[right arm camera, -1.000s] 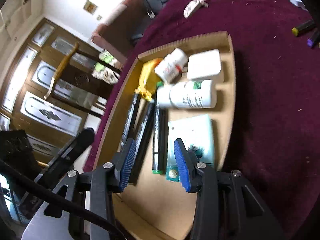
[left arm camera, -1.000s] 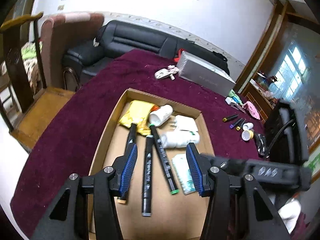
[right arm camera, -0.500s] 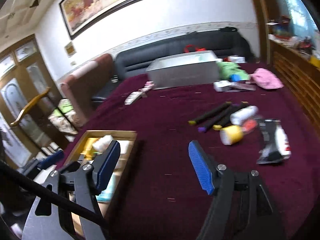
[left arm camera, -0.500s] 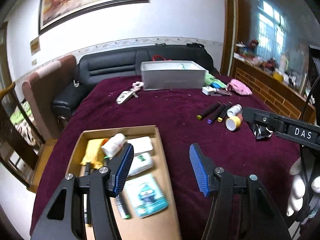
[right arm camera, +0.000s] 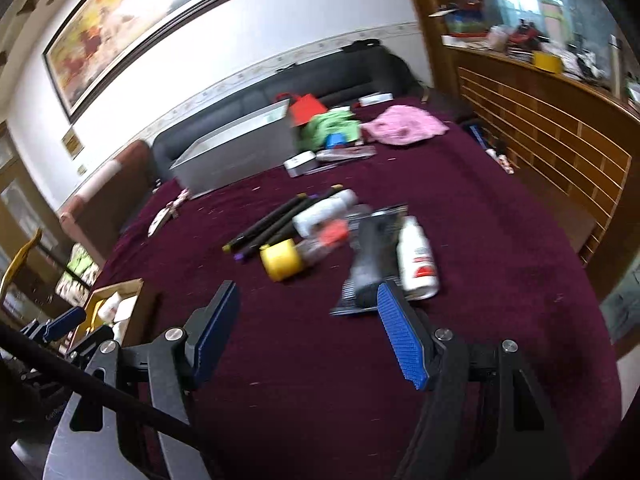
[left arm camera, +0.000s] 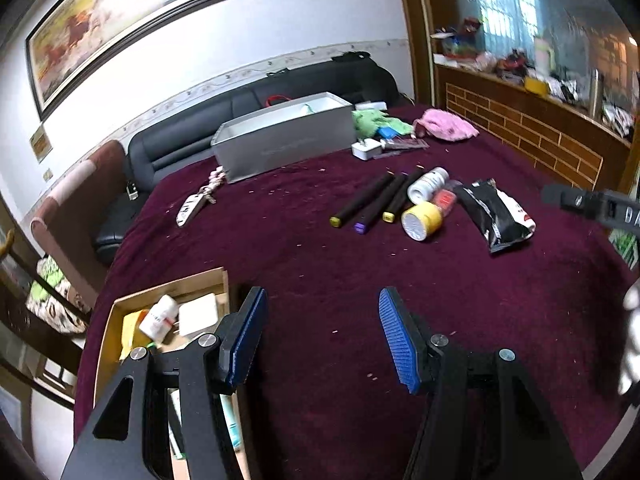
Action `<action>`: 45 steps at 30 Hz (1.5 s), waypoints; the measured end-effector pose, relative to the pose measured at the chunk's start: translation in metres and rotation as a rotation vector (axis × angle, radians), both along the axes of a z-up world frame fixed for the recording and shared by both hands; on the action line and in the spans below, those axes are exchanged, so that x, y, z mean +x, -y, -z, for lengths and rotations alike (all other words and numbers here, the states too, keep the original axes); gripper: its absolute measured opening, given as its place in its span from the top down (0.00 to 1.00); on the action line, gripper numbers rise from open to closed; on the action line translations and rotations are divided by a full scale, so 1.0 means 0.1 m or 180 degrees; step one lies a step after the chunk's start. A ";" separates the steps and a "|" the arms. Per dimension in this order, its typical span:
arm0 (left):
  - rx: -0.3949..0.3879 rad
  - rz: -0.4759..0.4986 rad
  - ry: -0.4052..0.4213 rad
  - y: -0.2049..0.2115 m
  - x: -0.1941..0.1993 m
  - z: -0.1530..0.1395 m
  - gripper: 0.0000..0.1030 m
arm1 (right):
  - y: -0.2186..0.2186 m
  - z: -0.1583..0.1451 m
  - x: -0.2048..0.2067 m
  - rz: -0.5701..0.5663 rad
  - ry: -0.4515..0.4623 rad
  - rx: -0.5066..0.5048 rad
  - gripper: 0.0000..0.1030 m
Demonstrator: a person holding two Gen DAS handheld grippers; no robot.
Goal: Organize objects
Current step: 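Withdraw both grippers from the tray back toward the pile, then grasp the yellow tape roll with the left gripper while the right gripper grasps the black pouch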
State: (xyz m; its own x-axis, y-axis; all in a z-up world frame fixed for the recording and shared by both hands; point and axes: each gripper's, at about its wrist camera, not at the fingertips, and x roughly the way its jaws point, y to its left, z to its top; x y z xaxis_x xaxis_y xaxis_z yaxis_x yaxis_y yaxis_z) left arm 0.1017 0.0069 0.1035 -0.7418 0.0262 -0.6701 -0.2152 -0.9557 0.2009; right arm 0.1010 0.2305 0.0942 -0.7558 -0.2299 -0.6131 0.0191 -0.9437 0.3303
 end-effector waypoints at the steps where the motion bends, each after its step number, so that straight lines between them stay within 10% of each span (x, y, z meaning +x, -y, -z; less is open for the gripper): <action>1: -0.0032 0.0025 0.0018 -0.06 -0.01 0.02 0.49 | -0.08 0.01 -0.01 0.0033 -0.0001 -0.0006 0.31; 15: -0.0218 0.0186 0.0299 -0.52 -0.43 0.29 0.50 | -0.67 0.05 -0.39 0.0331 -0.0011 -0.0174 0.31; 23: 0.0227 0.0280 0.0674 -0.50 -0.94 0.49 0.50 | -0.81 0.17 -0.82 0.0544 -0.0029 -0.0536 0.31; 29: 0.0385 0.0571 0.0474 -0.69 -1.17 0.47 0.50 | -0.86 0.42 -0.92 0.0583 0.0000 -0.0578 0.32; 37: -0.0182 0.1134 0.0344 -1.15 -1.58 0.61 0.50 | -1.06 0.43 -0.90 0.0684 0.0004 -0.0674 0.32; 45: -0.0080 0.1371 0.0819 -1.28 -1.55 0.89 0.62 | -1.06 0.49 -0.94 0.0688 0.0099 -0.0722 0.32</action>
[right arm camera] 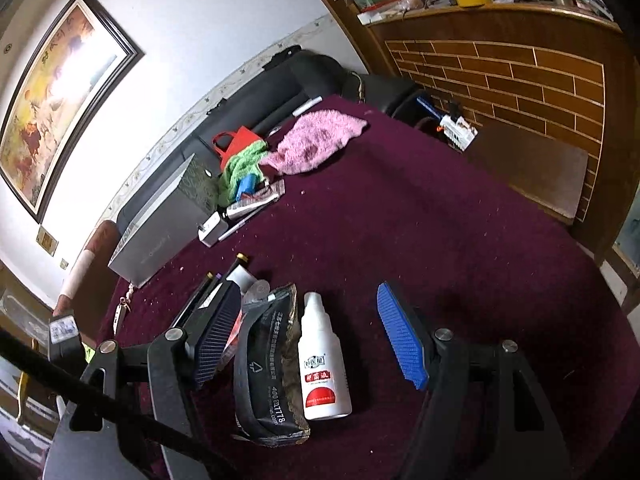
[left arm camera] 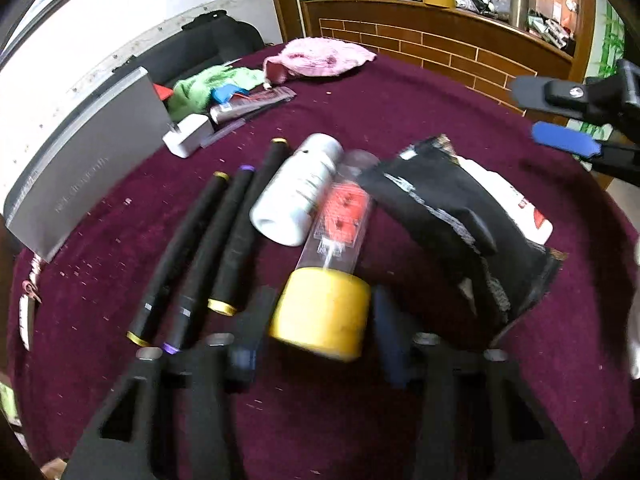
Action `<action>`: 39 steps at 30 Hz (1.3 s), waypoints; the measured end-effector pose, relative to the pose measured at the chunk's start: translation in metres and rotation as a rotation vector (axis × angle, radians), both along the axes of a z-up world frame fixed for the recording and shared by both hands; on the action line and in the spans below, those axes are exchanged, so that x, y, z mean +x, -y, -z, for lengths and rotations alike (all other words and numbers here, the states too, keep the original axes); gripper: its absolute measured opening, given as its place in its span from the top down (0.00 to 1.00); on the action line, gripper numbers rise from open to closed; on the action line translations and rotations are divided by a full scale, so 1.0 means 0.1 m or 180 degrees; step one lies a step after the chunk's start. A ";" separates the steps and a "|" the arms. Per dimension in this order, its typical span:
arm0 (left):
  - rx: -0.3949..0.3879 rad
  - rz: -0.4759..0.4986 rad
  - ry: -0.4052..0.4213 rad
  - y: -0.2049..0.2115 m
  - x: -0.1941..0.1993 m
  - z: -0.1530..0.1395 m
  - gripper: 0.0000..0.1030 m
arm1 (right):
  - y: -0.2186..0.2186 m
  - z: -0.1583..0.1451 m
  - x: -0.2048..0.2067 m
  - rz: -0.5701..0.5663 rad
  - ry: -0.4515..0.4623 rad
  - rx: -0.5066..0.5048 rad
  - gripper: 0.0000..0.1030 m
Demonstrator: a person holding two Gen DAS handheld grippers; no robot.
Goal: Organize objects
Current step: 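Grasp the yellow tape roll with the left gripper while the right gripper grasps the black pouch, then carry the yellow tape roll and black pouch toward the cardboard tray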
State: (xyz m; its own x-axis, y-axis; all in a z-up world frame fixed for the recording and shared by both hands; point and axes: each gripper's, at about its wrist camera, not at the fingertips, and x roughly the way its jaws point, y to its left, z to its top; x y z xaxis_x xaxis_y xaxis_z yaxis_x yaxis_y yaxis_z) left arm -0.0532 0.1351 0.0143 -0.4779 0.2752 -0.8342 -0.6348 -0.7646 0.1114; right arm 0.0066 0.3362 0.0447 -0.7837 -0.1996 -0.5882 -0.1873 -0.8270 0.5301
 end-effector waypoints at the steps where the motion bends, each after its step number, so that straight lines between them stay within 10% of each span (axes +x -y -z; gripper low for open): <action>1: 0.0090 0.0000 0.0045 0.00 0.03 -0.01 0.63 | 0.01 0.02 -0.01 -0.0011 0.0033 0.0000 0.32; 12: 0.0429 -0.0283 -0.0012 0.39 0.49 -0.29 0.63 | 0.15 0.01 -0.02 -0.0275 -0.0045 0.0036 0.32; 25: 0.0706 -0.0800 -0.0270 1.09 1.13 -0.50 0.62 | 0.86 0.19 -0.12 -0.0840 0.0175 0.0878 0.36; 39: 0.1009 -0.1210 -0.0409 2.01 1.58 -0.66 0.62 | 0.93 0.25 -0.20 -0.0685 0.0640 0.1081 0.79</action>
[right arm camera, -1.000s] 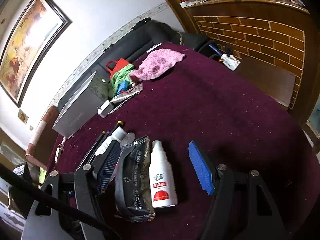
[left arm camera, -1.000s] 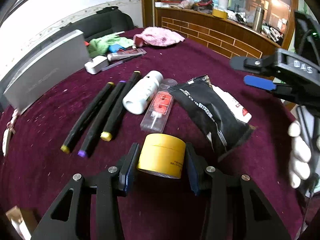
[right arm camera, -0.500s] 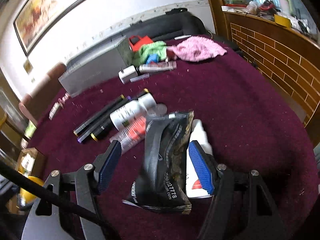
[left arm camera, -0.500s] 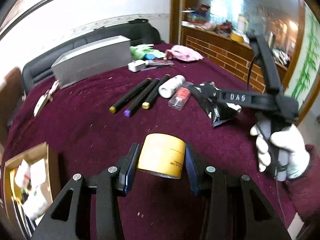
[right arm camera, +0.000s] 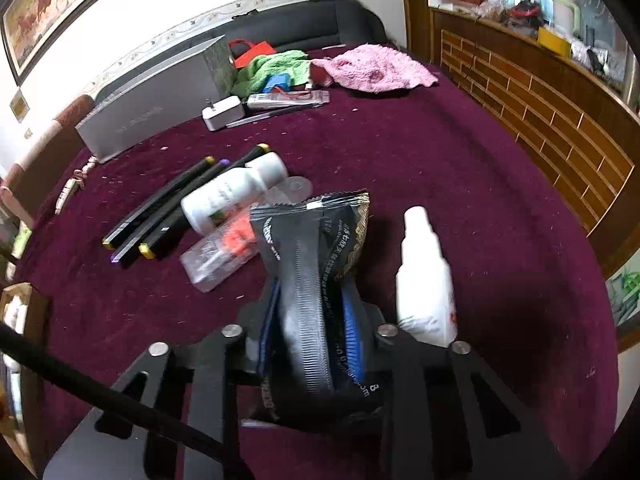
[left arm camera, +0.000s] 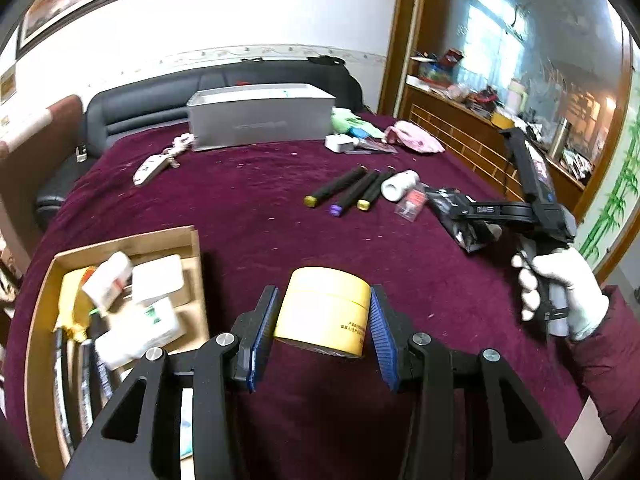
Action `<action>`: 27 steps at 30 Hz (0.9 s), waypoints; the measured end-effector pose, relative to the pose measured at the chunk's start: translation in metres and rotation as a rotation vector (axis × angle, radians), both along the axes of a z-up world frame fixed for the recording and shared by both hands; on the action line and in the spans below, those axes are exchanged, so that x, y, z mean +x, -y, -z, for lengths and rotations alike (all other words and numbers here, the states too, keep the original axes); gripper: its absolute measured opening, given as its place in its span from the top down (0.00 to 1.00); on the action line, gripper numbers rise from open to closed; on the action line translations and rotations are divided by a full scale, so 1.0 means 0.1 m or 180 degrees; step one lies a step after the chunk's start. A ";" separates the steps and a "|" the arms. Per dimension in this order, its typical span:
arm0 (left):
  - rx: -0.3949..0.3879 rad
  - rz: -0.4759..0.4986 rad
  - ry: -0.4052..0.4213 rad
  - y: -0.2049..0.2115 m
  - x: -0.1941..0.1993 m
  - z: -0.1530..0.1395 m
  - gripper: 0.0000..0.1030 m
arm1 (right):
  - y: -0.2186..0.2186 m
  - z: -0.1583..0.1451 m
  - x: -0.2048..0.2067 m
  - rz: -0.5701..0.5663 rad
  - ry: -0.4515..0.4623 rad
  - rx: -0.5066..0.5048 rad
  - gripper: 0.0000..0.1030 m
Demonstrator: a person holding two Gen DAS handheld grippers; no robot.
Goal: Organize objects
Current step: 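Carry the yellow tape roll and black pouch toward the cardboard tray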
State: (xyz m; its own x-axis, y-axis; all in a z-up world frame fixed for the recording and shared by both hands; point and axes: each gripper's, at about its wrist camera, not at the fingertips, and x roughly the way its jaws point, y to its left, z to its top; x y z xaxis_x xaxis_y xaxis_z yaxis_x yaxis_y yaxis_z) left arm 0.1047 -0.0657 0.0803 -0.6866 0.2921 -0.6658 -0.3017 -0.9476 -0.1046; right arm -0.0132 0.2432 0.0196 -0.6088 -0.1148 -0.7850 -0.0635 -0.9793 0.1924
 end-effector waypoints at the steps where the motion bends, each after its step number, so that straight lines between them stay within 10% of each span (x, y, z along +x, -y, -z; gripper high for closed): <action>1: 0.0029 -0.0045 -0.0012 0.09 0.03 -0.01 0.62 | 0.01 -0.03 0.02 -0.0016 0.0026 -0.0058 0.80; 11: 0.0181 -0.0373 -0.0172 0.72 0.36 -0.09 0.62 | 0.10 -0.21 0.55 -0.0224 0.0104 -0.1018 0.88; 27: 0.0262 -0.0988 -0.0195 1.70 0.80 0.02 0.62 | 0.95 -0.33 0.98 -0.0819 0.0273 -0.1700 0.88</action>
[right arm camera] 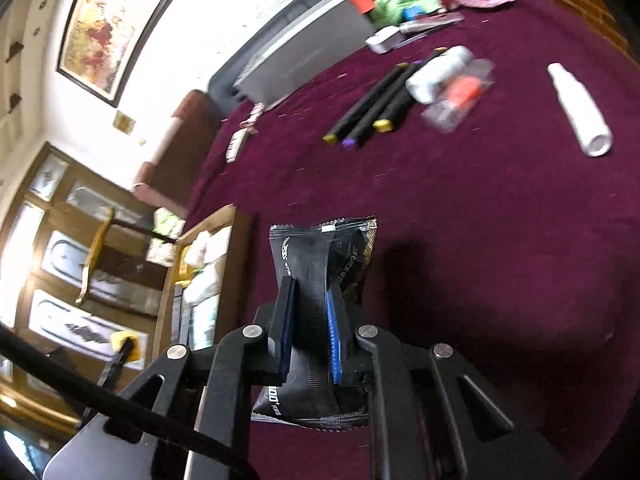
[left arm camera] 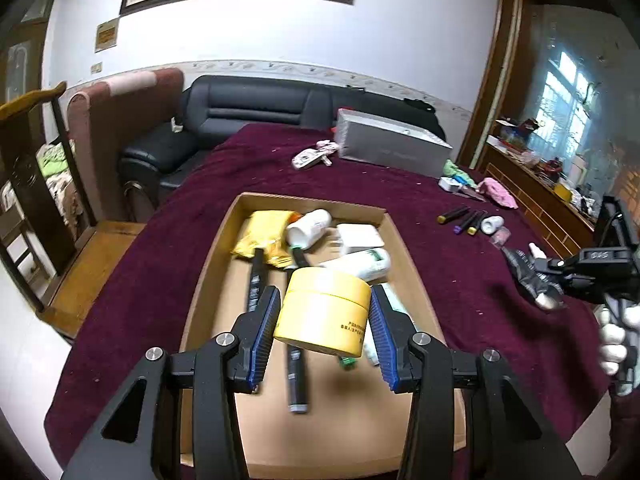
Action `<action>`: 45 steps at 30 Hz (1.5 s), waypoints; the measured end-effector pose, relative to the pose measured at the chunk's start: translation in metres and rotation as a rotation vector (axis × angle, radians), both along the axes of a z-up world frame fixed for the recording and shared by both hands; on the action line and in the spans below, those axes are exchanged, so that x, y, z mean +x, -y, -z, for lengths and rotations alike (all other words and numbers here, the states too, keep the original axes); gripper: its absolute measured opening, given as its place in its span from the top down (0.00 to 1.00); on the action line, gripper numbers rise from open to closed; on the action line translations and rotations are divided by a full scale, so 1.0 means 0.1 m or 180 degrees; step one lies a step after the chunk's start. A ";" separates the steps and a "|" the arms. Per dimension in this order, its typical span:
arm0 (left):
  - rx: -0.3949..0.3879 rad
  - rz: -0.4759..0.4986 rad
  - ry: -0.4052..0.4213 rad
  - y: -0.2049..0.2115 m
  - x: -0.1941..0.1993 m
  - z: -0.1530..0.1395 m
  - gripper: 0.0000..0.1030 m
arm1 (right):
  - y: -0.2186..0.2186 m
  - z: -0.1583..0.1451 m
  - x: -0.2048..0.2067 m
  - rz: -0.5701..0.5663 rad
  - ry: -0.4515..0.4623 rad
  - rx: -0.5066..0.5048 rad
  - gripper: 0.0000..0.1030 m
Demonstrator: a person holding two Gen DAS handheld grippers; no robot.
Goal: Organize objects
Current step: 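Carry the yellow tape roll and black pouch toward the cardboard tray, then lower the tape roll and pouch into the tray and open both grippers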
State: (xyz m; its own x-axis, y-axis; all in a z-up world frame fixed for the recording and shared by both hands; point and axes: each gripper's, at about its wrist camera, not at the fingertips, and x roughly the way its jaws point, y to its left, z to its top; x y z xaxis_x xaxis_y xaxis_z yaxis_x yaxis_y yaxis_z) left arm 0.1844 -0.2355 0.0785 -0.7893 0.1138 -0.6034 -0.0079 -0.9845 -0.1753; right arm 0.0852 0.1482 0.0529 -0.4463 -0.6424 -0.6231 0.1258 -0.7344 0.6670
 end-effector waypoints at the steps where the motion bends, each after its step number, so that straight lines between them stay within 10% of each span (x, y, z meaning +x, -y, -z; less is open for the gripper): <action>1: -0.0004 -0.0019 0.0014 0.03 0.01 0.01 0.62 | 0.07 -0.03 0.01 -0.0043 -0.0005 -0.0040 0.88; 21: -0.0384 -0.0050 0.0506 0.34 -0.04 0.52 0.62 | 2.33 0.27 0.25 -0.1519 0.0345 -0.0059 0.88; 45: -0.0038 -0.0188 0.0243 0.62 0.08 0.25 0.54 | 2.50 0.20 0.49 -0.1693 -0.0362 0.0913 0.81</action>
State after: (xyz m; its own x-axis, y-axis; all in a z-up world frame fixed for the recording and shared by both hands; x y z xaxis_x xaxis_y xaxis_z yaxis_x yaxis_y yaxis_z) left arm 0.1920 -0.2974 0.0536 -0.7460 0.0608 -0.6632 0.0632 -0.9849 -0.1614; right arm 0.1338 -0.1014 0.0326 -0.1845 -0.6092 -0.7713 0.5830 -0.6996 0.4131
